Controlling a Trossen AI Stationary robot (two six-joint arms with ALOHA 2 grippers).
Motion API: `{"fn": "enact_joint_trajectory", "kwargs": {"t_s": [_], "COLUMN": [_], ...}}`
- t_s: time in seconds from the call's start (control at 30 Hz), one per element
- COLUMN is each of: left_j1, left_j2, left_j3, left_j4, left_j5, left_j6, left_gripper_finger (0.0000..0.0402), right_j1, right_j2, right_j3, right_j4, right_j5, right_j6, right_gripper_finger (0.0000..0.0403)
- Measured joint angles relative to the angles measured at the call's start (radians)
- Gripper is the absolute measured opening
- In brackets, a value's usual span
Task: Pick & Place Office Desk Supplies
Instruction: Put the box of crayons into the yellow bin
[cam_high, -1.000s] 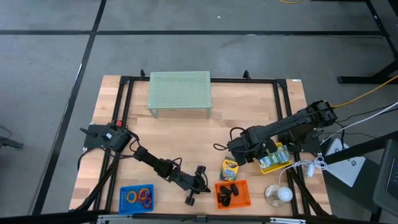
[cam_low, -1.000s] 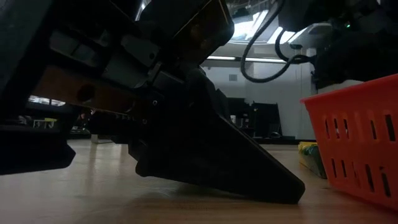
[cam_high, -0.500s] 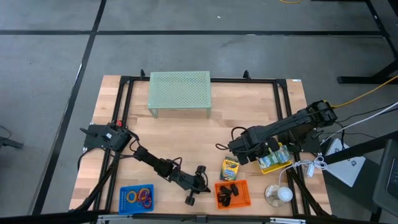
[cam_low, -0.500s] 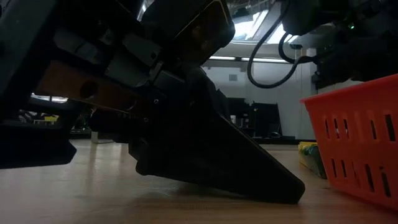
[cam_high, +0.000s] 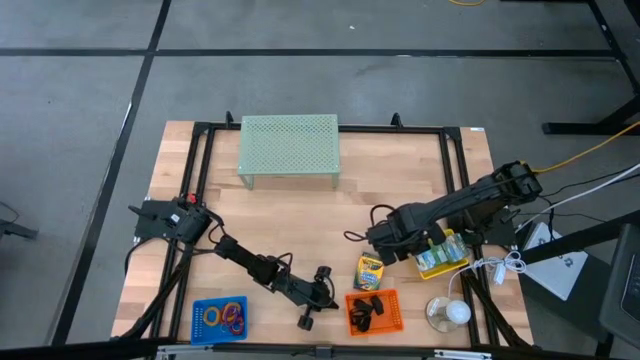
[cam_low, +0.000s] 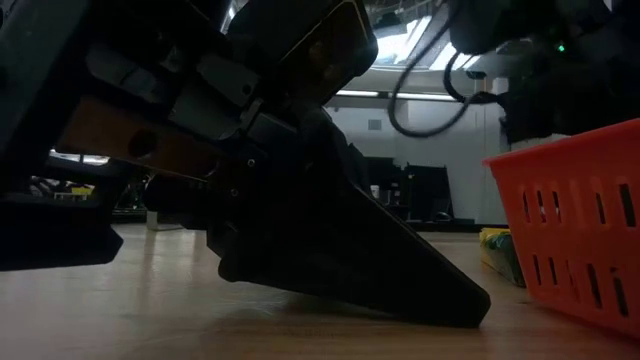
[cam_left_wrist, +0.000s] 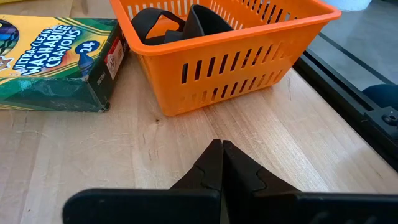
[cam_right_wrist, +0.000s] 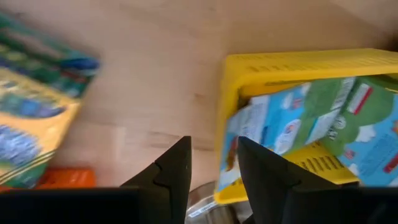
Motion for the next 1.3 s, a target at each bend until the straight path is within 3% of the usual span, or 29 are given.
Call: {"fn": "enact_joint_trajectory", "kwargs": {"t_s": [0.3, 0.7, 1.3], "left_j1": [0.0, 0.001, 0.001], "left_j2": [0.0, 0.0, 0.0], "left_j3": [0.0, 0.0, 0.0], "left_j4": [0.0, 0.0, 0.0], "left_j5": [0.0, 0.001, 0.002], "left_j6": [0.0, 0.001, 0.001], "left_gripper_finger": [0.0003, 0.0003, 0.0003], "right_j1": [0.0, 0.0, 0.001], "right_j2": [0.0, -0.001, -0.001], "right_j3": [-0.084, -0.083, -0.046], "right_j4": [0.02, 0.024, 0.006], "right_j5": [-0.064, -0.067, -0.089], "right_j6": [-0.008, -0.034, -0.092], "right_gripper_finger": [0.0115, 0.0021, 0.0069]}}
